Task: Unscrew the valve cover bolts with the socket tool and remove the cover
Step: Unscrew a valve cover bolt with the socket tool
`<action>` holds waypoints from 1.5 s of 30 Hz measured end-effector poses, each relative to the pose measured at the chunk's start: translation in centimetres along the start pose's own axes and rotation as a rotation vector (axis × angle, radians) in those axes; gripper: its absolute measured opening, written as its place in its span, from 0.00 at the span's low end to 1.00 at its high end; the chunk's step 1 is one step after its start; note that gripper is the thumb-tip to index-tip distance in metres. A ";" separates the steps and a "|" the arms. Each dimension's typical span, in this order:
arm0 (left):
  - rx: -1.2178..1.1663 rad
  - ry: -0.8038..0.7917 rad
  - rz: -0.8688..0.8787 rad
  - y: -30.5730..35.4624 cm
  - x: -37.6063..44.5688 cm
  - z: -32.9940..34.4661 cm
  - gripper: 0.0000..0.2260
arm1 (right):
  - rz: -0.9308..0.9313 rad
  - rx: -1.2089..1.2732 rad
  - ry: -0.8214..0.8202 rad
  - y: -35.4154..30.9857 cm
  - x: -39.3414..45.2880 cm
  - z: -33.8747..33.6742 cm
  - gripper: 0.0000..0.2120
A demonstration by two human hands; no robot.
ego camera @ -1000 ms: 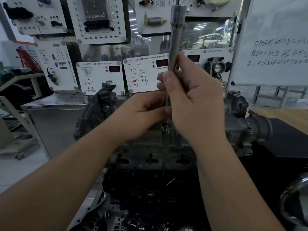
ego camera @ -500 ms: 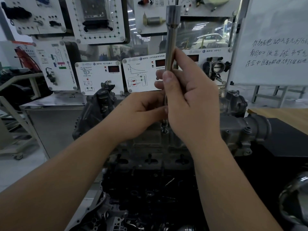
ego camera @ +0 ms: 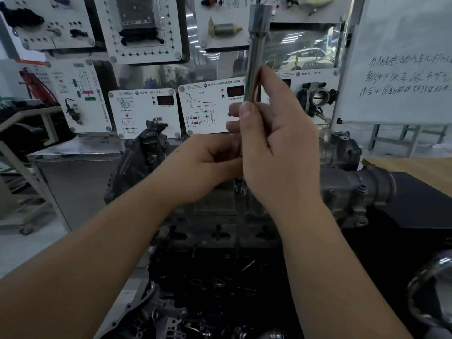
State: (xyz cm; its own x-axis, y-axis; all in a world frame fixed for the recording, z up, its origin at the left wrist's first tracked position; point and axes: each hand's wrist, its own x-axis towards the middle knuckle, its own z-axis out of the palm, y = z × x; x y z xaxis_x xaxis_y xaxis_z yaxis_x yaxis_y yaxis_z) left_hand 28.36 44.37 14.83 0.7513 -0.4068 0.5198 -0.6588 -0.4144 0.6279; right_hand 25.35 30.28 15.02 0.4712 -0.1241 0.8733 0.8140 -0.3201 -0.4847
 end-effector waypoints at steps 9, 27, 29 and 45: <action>-0.029 0.026 -0.012 -0.1 0.0 0.2 0.13 | 0.028 -0.023 -0.011 0.2 0.0 -0.1 0.13; -0.050 0.002 -0.002 0.1 -0.2 -0.1 0.14 | 0.090 -0.008 -0.048 0.6 0.3 -0.7 0.20; -0.036 0.012 -0.004 -0.1 -0.1 -0.1 0.11 | 0.091 -0.013 -0.061 0.6 0.3 -0.8 0.23; 0.341 -0.315 -0.048 0.3 0.8 -0.6 0.06 | -0.002 -0.081 -0.063 0.4 0.3 -1.1 0.07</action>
State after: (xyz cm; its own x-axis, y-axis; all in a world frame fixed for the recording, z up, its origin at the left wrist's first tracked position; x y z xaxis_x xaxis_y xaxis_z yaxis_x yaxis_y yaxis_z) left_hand 28.83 44.42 15.76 0.7675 -0.5857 0.2606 -0.6385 -0.6617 0.3930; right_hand 25.41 29.08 15.15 0.4920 -0.0650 0.8682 0.7862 -0.3950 -0.4752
